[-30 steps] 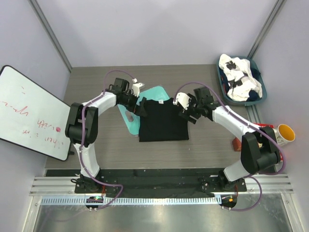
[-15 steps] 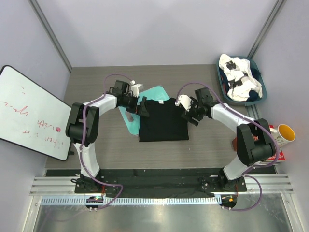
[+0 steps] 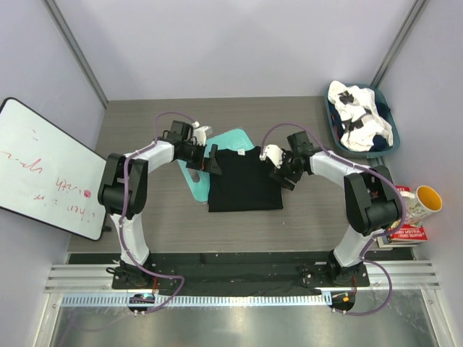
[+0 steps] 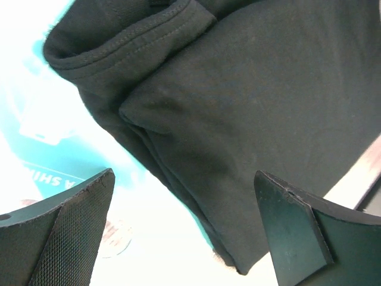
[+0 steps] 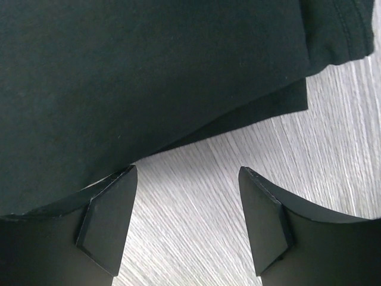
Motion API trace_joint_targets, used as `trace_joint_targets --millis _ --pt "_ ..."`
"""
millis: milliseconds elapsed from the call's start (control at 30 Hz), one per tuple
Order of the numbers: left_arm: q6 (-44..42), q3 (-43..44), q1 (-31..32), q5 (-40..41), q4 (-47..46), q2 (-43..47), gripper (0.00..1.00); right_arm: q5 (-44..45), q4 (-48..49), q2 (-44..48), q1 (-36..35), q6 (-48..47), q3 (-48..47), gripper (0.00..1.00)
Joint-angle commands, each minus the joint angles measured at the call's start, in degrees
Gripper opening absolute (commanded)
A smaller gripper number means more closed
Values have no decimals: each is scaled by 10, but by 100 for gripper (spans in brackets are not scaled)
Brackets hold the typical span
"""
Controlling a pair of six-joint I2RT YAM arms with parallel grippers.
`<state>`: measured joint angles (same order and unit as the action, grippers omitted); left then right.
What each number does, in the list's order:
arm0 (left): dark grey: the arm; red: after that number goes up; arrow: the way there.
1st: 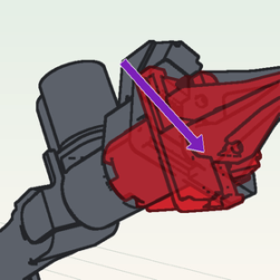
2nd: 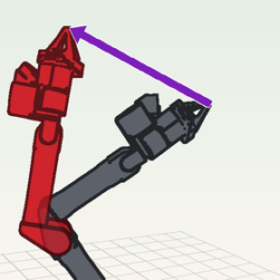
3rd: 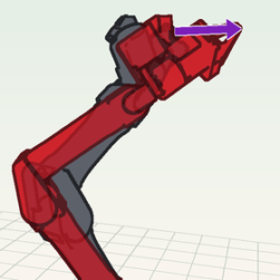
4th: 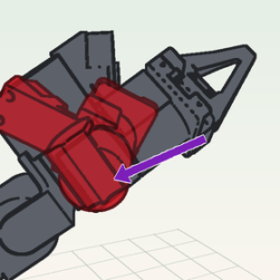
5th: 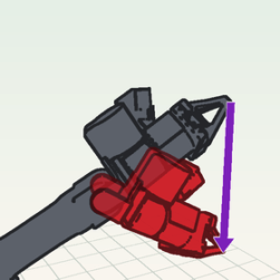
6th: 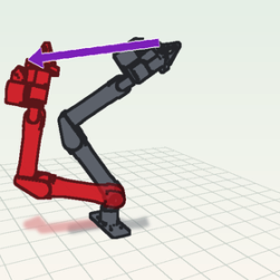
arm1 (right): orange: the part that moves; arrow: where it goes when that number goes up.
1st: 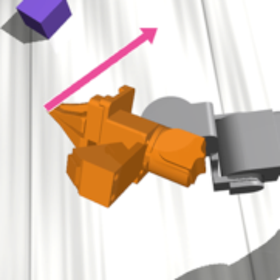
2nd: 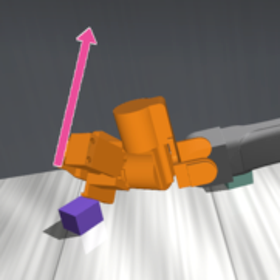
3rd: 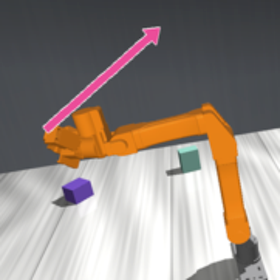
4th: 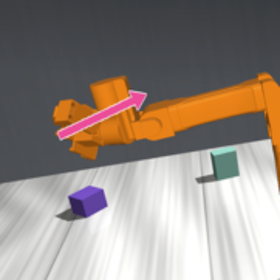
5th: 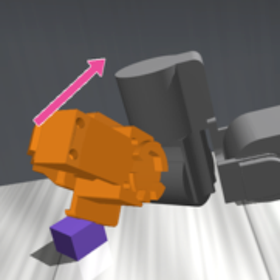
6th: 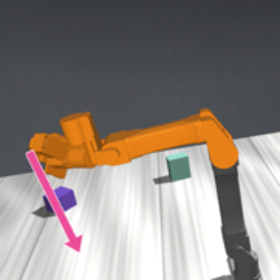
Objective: Fold and stack the t-shirts
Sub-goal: Put the neatly folded tshirt into the corner of the board with the left arm
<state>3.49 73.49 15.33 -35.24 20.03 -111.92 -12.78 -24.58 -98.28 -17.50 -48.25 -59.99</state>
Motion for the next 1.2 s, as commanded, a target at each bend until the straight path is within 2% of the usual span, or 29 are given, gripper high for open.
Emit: trace_joint_targets --millis 0,633,733,833,967,1167 --pt "23 7 0 -30 24 -22 100 -17 10 -19 4 9 -30 74" --pt "58 14 26 -70 0 -66 98 -25 29 -99 3 31 -118 73" --pt "64 9 29 -71 -2 -65 89 -25 29 -97 4 31 -115 72" --pt "69 1 32 -82 -8 -61 65 -27 29 -90 3 32 -103 72" --pt "66 6 33 -77 1 -61 0 -29 32 -80 3 32 -88 71" --pt "41 38 32 -57 29 -51 0 -21 35 -70 3 29 -85 71"
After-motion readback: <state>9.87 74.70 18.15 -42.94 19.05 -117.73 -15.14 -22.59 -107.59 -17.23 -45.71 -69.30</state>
